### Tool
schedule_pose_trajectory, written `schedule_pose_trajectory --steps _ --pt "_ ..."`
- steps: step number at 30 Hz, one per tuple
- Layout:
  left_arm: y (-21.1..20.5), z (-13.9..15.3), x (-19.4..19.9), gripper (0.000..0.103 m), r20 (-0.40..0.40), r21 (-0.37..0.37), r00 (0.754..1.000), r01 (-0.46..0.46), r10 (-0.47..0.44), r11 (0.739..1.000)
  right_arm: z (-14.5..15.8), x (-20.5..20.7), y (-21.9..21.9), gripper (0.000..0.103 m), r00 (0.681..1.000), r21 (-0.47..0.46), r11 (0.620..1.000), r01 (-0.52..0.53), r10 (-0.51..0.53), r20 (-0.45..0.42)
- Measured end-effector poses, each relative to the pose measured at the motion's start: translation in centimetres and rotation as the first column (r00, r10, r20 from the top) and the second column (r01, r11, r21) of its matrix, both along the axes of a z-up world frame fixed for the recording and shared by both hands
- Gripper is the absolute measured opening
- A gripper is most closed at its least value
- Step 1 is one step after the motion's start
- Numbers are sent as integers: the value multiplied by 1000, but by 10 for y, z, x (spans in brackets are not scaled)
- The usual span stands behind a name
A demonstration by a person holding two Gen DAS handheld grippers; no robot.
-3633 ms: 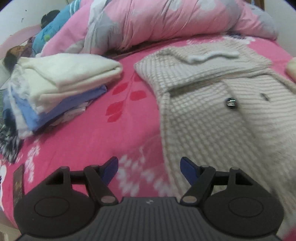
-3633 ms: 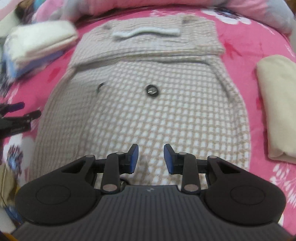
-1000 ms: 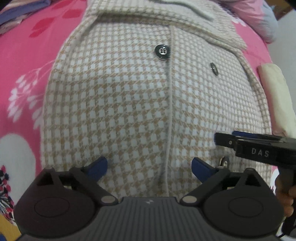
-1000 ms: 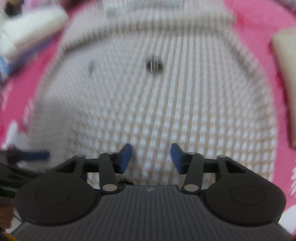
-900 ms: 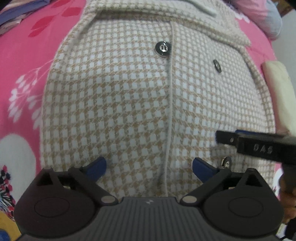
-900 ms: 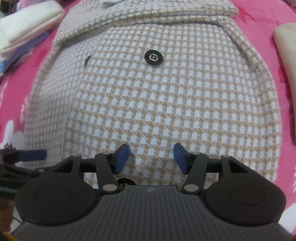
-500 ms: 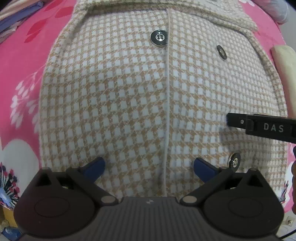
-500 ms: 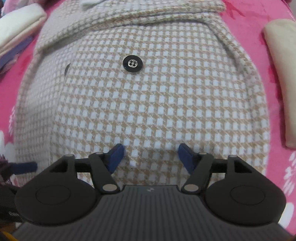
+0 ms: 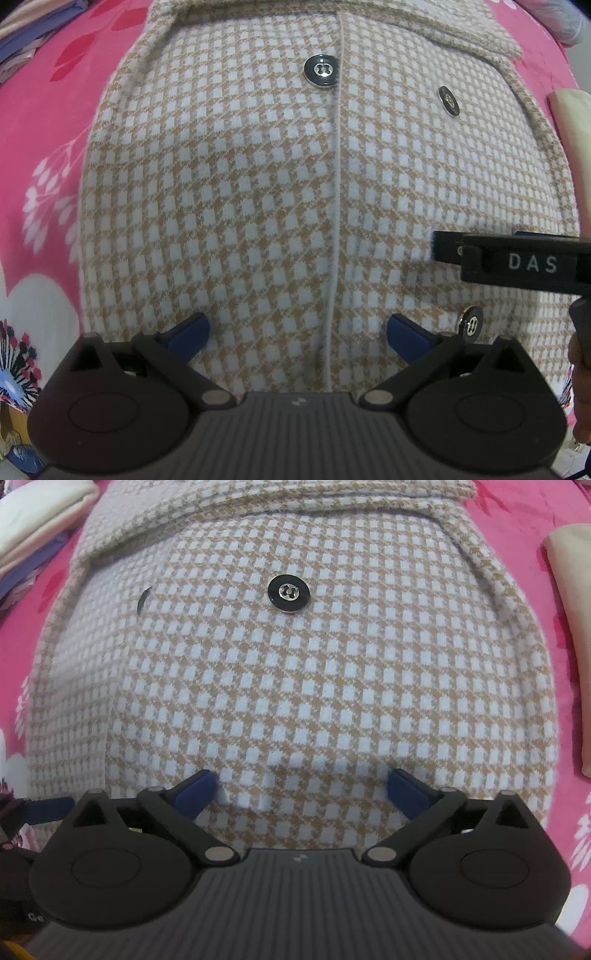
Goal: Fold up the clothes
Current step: 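Lower both open grippers onto the cardigan front and press it flat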
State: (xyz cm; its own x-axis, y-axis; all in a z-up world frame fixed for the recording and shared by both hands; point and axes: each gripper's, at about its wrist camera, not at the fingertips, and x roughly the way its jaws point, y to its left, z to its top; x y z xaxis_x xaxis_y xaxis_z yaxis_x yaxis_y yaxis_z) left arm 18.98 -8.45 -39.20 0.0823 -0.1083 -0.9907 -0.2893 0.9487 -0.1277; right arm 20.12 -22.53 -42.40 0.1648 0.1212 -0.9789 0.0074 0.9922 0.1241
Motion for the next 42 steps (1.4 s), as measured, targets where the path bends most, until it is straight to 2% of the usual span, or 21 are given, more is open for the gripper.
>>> schedule_pose_trajectory --steps 11,20,26,36,42 --pt "11 -1 1 103 -1 1 1000 7 -7 1000 -12 14 11 102 999 -38 999 33 -34 -28" --pt "17 -4 -9 103 16 -8 1000 -15 15 1000 -19 23 15 102 999 -29 999 44 -44 -26" --pt "26 -8 -8 103 9 -22 1000 -27 27 999 -12 8 -3 102 999 -28 999 43 -44 -15" --pt "38 -13 1 103 -19 -8 996 -86 86 996 -10 1 1 102 999 -41 999 34 -34 -13" --pt "29 -14 6 103 -22 3 995 -97 97 995 -12 2 4 102 999 -39 998 40 -41 -12"
